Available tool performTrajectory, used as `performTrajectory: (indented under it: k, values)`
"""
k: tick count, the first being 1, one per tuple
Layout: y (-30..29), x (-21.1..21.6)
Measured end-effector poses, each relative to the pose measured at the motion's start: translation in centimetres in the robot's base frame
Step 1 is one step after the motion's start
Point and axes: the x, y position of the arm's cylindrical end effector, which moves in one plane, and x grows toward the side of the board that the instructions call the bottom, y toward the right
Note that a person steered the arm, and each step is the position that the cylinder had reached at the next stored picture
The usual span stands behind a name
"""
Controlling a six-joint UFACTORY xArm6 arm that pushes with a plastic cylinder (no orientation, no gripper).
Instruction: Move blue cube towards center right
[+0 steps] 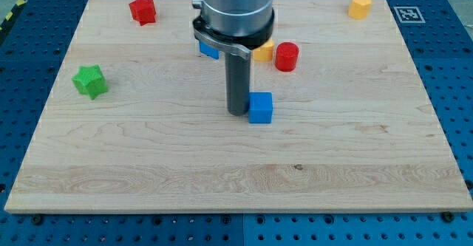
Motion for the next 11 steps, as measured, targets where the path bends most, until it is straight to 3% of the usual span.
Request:
performTrajectory:
  k: [4,6,10,11]
  values:
    - [5.2,2.4]
    - [5.5,-0.6]
    - [12.4,-3.8]
    - [12.4,-6.4]
